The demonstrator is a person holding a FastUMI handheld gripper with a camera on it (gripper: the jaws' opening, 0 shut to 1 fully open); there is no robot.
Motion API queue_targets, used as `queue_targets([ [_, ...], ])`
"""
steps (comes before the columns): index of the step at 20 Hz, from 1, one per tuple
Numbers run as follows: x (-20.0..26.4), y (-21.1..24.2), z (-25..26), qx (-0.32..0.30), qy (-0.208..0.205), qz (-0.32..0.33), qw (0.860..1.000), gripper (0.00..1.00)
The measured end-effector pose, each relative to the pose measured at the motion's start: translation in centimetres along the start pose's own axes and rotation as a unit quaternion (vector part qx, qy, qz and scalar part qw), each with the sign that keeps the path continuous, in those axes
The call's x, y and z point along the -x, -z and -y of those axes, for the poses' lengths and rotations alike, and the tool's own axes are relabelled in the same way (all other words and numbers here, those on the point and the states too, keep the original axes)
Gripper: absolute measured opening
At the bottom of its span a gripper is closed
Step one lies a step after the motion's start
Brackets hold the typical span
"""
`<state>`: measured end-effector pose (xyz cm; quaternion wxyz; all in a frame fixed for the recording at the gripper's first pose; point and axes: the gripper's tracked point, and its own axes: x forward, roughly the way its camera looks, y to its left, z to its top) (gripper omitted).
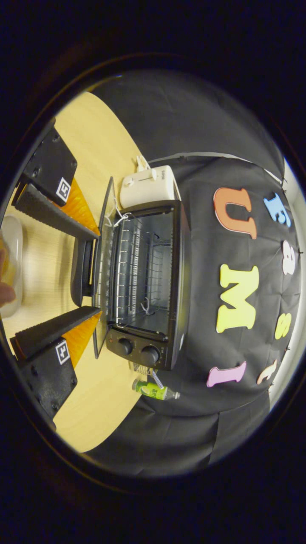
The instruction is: Open the toaster oven, put the food inside, and close the toaster oven door.
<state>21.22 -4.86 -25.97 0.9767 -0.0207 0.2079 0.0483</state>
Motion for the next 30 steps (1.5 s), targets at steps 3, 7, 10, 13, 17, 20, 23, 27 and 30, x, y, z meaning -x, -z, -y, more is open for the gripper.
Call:
queue_targets([
  [3, 0.1, 1.9, 0.3, -0.015, -0.002, -0.036, 0.999, 1.0],
  [7, 1.3, 1.6, 0.5, -0.018, 0.0, -0.039, 0.999, 1.0],
  [10, 4.6, 0.3, 1.1, -0.017, 0.02, -0.023, 0.999, 1.0],
  [13, 9.3, -0.8, 0.5, -0.039, 0.034, -0.002, 0.999, 1.0],
  [17, 15.0, -1.8, 0.3, -0.052, 0.051, 0.026, 0.997, 1.0],
  [20, 16.4, -0.3, 0.0, -0.06, 0.056, 0.022, 0.996, 1.0],
  [23, 16.9, 2.8, -0.5, -0.077, 0.056, -0.006, 0.995, 1.0],
  [27, 15.0, 7.6, -0.4, -0.095, 0.078, -0.051, 0.991, 1.0],
  [30, 13.8, 10.8, -0.9, -0.112, 0.08, -0.096, 0.986, 0.99],
])
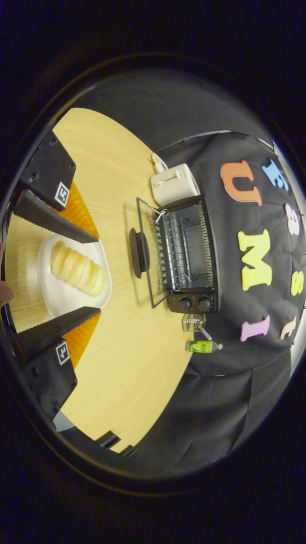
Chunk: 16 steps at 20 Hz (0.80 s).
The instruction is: Open the toaster oven, put the food inside, and close the toaster oven door.
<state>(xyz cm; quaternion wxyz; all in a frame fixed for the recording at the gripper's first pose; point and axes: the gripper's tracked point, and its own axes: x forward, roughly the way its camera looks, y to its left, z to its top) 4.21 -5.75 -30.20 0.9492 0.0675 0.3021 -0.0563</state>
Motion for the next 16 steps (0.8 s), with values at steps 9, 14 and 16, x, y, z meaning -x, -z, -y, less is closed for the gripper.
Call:
queue_targets([
  [9, -2.7, 3.3, -0.2, 0.005, 0.003, -0.043, 0.999, 0.95],
  [14, -2.9, 3.3, -0.1, -0.009, -0.003, -0.045, 0.999, 0.64],
  [16, -2.9, 3.0, 0.0, -0.026, -0.007, -0.045, 0.999, 0.5],
])
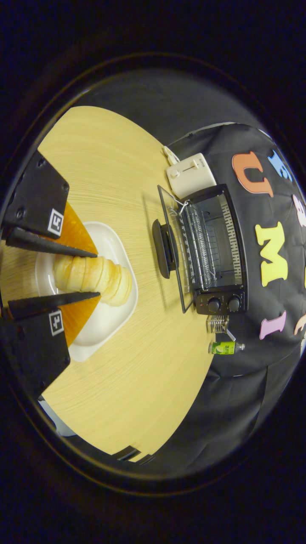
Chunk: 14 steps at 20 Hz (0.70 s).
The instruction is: Open the toaster oven, put the food inside, and close the toaster oven door.
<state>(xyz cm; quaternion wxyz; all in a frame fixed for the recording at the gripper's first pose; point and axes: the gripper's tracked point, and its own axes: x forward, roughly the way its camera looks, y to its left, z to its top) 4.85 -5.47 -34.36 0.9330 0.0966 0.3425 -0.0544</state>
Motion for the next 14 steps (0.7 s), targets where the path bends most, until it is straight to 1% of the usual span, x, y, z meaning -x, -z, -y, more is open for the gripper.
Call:
queue_targets([
  [2, 0.4, -0.2, 0.0, -0.015, -0.008, -0.002, 1.0, 0.42],
  [5, 1.6, -1.8, 0.4, -0.034, -0.015, 0.014, 0.999, 0.39],
  [9, 3.7, -6.0, 0.2, -0.066, -0.034, 0.059, 0.996, 0.39],
  [11, 4.1, -9.0, -0.8, -0.085, -0.055, 0.087, 0.991, 0.39],
  [12, 4.0, -10.6, -1.4, -0.093, -0.063, 0.104, 0.988, 0.39],
  [14, 2.9, -13.2, -2.1, -0.097, -0.067, 0.126, 0.985, 0.39],
])
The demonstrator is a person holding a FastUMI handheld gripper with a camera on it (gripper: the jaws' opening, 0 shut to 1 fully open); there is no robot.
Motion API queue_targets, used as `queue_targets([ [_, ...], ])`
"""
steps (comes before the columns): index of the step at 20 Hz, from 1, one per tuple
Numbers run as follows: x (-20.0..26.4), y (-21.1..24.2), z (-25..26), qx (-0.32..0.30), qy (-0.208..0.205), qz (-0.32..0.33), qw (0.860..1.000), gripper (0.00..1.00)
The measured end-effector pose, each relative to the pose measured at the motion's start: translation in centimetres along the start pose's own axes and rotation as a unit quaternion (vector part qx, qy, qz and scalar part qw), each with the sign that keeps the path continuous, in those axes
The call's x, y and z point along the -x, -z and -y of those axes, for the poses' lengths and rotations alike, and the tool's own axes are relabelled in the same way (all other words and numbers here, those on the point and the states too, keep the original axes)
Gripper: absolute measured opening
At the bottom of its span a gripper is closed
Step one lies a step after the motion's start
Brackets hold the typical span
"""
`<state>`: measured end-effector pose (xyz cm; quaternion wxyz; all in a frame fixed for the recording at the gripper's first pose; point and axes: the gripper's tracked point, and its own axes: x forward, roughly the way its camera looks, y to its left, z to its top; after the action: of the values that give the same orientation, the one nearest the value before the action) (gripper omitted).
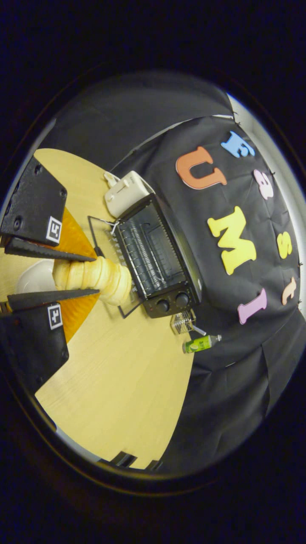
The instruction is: Open the toaster oven, put the food inside, and close the toaster oven door.
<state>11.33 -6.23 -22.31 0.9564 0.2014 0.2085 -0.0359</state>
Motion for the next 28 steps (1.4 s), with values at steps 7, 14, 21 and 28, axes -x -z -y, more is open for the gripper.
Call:
queue_targets([
  [7, -11.8, -4.9, -3.4, -0.007, -0.011, 0.009, 1.0, 0.39],
  [14, -21.7, -5.8, -5.1, -0.072, 0.01, 0.006, 0.997, 0.39],
  [21, -27.0, -6.5, -6.0, -0.088, 0.022, 0.025, 0.996, 0.39],
  [28, -27.5, -6.3, -7.3, -0.067, 0.007, 0.032, 0.997, 0.75],
])
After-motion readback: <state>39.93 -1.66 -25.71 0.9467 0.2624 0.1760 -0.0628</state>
